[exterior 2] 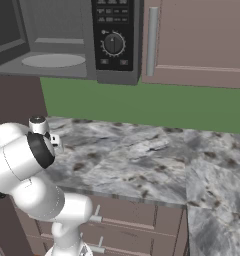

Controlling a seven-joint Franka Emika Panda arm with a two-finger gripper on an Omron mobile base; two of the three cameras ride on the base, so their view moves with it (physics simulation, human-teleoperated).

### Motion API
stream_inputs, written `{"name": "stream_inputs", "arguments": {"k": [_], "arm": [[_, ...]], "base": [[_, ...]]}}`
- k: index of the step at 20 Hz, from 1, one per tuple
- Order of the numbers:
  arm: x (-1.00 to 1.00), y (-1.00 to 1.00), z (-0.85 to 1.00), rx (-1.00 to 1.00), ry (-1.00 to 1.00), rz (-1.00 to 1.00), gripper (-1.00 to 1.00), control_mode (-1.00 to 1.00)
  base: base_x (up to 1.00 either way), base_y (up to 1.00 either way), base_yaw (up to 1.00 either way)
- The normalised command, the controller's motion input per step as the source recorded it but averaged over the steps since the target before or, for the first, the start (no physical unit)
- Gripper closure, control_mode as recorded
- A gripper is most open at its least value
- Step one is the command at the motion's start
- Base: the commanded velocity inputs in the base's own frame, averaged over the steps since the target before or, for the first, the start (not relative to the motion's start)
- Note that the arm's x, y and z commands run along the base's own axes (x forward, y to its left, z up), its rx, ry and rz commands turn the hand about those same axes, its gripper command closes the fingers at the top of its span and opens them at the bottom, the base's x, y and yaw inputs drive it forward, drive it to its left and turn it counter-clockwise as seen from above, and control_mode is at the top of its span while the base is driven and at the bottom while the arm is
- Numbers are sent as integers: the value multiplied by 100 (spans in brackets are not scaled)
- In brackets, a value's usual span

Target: Pick the mug from the counter and place it inside the microwave. Then close the microwave.

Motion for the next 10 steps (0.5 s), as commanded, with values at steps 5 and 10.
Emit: {"name": "stream_inputs", "arguments": {"k": [5, 10], "arm": [[0, 0, 0, 0, 0, 0, 100, -100], [0, 0, 0, 0, 0, 0, 100, -100]], "base": [[0, 0, 0], [0, 0, 0]]}}
